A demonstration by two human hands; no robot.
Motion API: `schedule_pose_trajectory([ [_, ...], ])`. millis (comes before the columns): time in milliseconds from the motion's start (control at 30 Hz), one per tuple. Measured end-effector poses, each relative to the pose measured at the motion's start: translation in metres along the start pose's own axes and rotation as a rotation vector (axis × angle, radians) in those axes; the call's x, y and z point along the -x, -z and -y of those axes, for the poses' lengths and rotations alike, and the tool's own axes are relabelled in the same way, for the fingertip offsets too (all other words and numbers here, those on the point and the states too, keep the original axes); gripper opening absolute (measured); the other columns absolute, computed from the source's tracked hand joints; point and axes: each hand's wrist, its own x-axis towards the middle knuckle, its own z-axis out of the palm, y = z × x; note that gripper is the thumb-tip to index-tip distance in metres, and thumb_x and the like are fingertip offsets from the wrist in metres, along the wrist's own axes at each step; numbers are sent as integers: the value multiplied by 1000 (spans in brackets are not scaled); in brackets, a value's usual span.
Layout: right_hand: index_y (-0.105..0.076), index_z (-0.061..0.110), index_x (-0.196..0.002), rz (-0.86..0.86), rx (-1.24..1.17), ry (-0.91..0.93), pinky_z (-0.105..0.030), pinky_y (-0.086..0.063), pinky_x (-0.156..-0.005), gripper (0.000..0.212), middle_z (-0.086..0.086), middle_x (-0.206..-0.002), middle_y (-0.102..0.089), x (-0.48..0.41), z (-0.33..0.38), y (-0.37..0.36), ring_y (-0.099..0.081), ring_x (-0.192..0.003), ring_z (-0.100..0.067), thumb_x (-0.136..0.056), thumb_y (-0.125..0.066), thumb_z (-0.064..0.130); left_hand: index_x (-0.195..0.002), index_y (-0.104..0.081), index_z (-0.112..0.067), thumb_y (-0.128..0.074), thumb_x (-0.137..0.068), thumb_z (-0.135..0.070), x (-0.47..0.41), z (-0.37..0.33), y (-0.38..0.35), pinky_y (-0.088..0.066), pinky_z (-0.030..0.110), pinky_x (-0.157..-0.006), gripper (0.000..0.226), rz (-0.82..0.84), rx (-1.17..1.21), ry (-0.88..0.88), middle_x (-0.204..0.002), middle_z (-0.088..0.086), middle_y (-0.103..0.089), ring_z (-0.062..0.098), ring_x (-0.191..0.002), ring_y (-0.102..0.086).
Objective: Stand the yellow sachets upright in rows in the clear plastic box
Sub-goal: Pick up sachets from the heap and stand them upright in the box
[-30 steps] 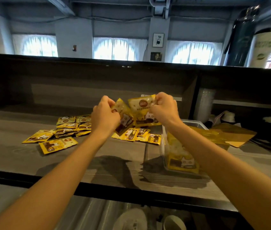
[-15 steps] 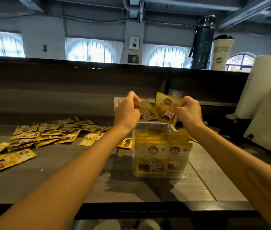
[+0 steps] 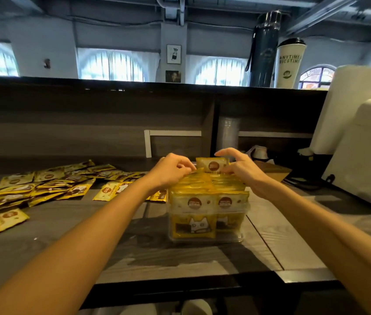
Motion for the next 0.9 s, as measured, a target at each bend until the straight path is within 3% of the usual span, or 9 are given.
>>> schedule_pose_trajectory([
  [100,-55,15,-121,96,86,-14,-19,-45,-75,33,-2,-116,-51,4,2,1,-50,-109,-18,-95,-42,0,-107,-66,-10,-49,-95,-17,0,4,2,-44,27,-82,22,3,2,24,-100,0,-60,13,-99,-55],
  [167,-60,11,-95,127,114,-47,-16,-41,-67,22,-2,-94,-56,5,4,3,-52,-94,-16,-95,-40,2,-102,-67,-9,-50,-94,-18,0,8,3,-45,28,-80,21,12,17,57,-96,4,-63,14,-94,-57],
  [267,-52,16,-71,146,148,-63,-17,-37,-63,30,0,-79,-50,5,5,4,-49,-77,-9,-97,-40,9,-92,-66,3,-49,-93,-19,2,12,5,-44,31,-76,28,70,60,110,-89,14,-62,18,-85,-55],
  [367,-61,5,-85,185,193,-58,-18,-38,-66,26,-6,-89,-53,3,4,2,-50,-82,-11,-97,-40,14,-72,-55,-5,-43,-94,-20,6,9,8,-35,26,-68,30,143,89,161,-74,6,-50,13,-74,-47],
  [433,-62,-3,-101,214,207,-55,-20,-40,-72,28,-9,-93,-54,2,3,0,-51,-87,-14,-97,-40,13,-77,-53,-7,-41,-94,-20,6,9,9,-34,28,-71,25,184,96,159,-79,8,-49,15,-77,-46],
  [600,-58,6,-91,184,133,-70,-23,-39,-71,22,-11,-91,-52,3,1,0,-50,-89,-18,-97,-38,15,-82,-54,-7,-44,-93,-16,3,10,8,-35,26,-69,18,145,119,170,-73,5,-48,11,-72,-45],
  [700,-61,3,-100,157,58,-114,-31,-40,-84,25,-14,-99,-52,4,-1,3,-48,-95,-20,-95,-41,16,-77,-53,-6,-43,-94,-15,2,9,6,-35,25,-66,22,133,124,157,-71,3,-47,10,-69,-44],
  [767,-61,9,-89,194,94,-126,-33,-38,-89,24,-12,-99,-54,4,-1,3,-49,-96,-20,-96,-41,19,-80,-57,-4,-42,-94,-18,1,10,4,-37,27,-69,25,141,123,154,-76,7,-51,13,-75,-48],
  [900,-58,16,-76,164,185,-91,-24,-40,-74,28,-10,-95,-58,6,1,0,-53,-92,-19,-97,-41,22,-70,-59,-6,-41,-95,-24,4,12,3,-38,31,-72,36,113,113,134,-71,8,-54,16,-74,-50],
])
